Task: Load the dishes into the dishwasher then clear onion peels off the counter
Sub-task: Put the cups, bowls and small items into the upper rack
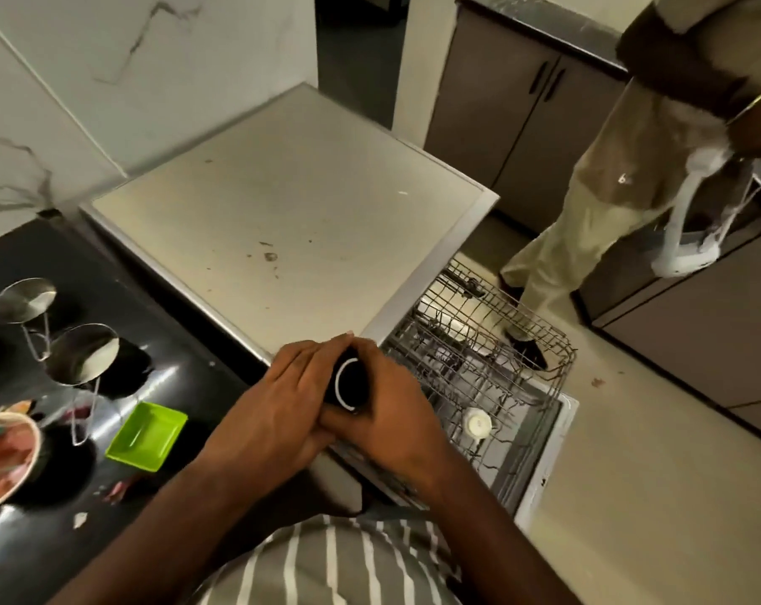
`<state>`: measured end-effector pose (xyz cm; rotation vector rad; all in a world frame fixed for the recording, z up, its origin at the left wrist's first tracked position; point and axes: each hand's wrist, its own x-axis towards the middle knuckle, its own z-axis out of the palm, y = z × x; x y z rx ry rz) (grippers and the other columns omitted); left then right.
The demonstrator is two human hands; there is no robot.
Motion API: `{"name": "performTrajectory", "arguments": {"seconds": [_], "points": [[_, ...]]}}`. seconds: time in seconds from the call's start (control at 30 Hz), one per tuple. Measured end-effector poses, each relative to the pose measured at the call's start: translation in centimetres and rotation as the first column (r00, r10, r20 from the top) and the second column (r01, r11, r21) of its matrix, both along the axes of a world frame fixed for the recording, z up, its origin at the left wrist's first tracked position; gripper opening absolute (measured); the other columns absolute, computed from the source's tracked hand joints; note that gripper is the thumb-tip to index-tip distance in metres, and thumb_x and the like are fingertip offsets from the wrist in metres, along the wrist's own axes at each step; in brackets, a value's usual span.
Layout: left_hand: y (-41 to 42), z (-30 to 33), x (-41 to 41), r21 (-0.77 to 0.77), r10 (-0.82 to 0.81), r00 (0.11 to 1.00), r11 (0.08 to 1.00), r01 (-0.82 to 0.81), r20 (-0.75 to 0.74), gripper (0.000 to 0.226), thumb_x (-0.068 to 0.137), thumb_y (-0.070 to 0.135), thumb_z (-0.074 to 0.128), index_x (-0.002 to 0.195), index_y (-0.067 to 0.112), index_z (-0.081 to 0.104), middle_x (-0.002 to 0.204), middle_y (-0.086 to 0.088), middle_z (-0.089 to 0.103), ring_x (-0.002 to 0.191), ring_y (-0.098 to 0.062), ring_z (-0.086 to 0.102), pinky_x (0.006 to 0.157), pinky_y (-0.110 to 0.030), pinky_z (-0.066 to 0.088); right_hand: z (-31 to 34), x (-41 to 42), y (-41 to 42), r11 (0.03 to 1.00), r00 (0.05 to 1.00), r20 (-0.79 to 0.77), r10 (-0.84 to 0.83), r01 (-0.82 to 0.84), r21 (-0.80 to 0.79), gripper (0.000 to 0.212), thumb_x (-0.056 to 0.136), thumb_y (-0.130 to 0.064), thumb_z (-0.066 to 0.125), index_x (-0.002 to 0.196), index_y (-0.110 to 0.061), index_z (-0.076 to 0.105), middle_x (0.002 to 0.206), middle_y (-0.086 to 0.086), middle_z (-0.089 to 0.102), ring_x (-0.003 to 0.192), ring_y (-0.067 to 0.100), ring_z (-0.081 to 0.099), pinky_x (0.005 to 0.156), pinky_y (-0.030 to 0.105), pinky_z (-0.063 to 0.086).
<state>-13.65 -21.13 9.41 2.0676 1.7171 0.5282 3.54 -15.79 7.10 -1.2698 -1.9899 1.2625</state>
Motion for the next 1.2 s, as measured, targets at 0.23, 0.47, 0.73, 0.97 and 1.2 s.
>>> {"name": "performTrajectory", "arguments": {"seconds": [0.23, 0.47, 0.73, 0.97, 1.2], "points": [[4.2, -2.1, 3.1, -0.136, -0.129, 0.979, 0.985, 0.108, -0.155, 0.097, 0.097, 0.049, 0.064, 0.165, 0.025, -0.002, 0.170, 0.004, 0.015, 0.155, -0.014, 0.016, 0.126, -0.028, 0.017, -2.8, 6.5, 2.6, 0.971, 0.961, 0.153, -0.230, 0.238, -0.030, 0.066, 0.077, -0.068, 0.073, 0.132, -0.041, 0.047, 0.114, -0.021, 0.063, 0.103, 0.000, 0.065, 0.086, 0.025, 0.059], [5.4, -3.4, 3.5, -0.171, -0.058, 0.977, 0.985, 0.023, -0.204, 0.092, 0.098, 0.052, 0.060, 0.165, 0.023, 0.003, 0.168, 0.002, 0.023, 0.152, -0.015, 0.024, 0.124, -0.033, 0.027, -11.5, 13.2, 8.9, 0.921, 0.826, 0.480, -0.297, 0.381, -0.086, 0.079, 0.081, -0.052, 0.083, 0.142, -0.023, 0.043, 0.132, 0.006, 0.065, 0.115, 0.027, 0.067, 0.096, 0.048, 0.059], [5.8, -4.4, 3.7, -0.217, 0.061, 0.972, 0.970, -0.112, -0.226, 0.090, 0.098, 0.055, 0.056, 0.165, 0.023, 0.004, 0.170, 0.004, 0.020, 0.154, -0.013, 0.021, 0.127, -0.034, 0.023, -20.5, 15.3, 14.3, 0.971, 0.676, 0.737, 0.014, 0.165, -0.170, 0.083, 0.085, -0.037, 0.083, 0.151, -0.014, 0.038, 0.146, 0.018, 0.049, 0.127, 0.036, 0.059, 0.105, 0.049, 0.054], [5.4, -4.2, 3.5, -0.249, 0.192, 0.951, 0.935, -0.253, -0.243, 0.091, 0.097, 0.060, 0.057, 0.164, 0.029, 0.005, 0.169, 0.010, 0.021, 0.153, -0.009, 0.023, 0.119, -0.024, 0.025, -26.6, 14.7, 16.4, 0.967, 0.590, 0.796, 0.140, 0.091, -0.238, 0.069, 0.097, -0.032, 0.069, 0.155, -0.024, 0.033, 0.143, 0.017, 0.053, 0.113, 0.031, 0.065, 0.086, 0.039, 0.059], [5.7, -4.0, 2.9, -0.314, 0.245, 0.927, 0.890, -0.331, -0.283, 0.095, 0.096, 0.062, 0.058, 0.164, 0.031, -0.001, 0.169, 0.010, 0.019, 0.153, -0.010, 0.022, 0.120, -0.028, 0.031, -27.9, 14.2, 16.2, 0.951, 0.567, 0.788, 0.239, 0.026, -0.307, 0.069, 0.102, -0.024, 0.062, 0.161, -0.027, 0.026, 0.150, 0.020, 0.045, 0.129, 0.034, 0.055, 0.101, 0.042, 0.053]]}}
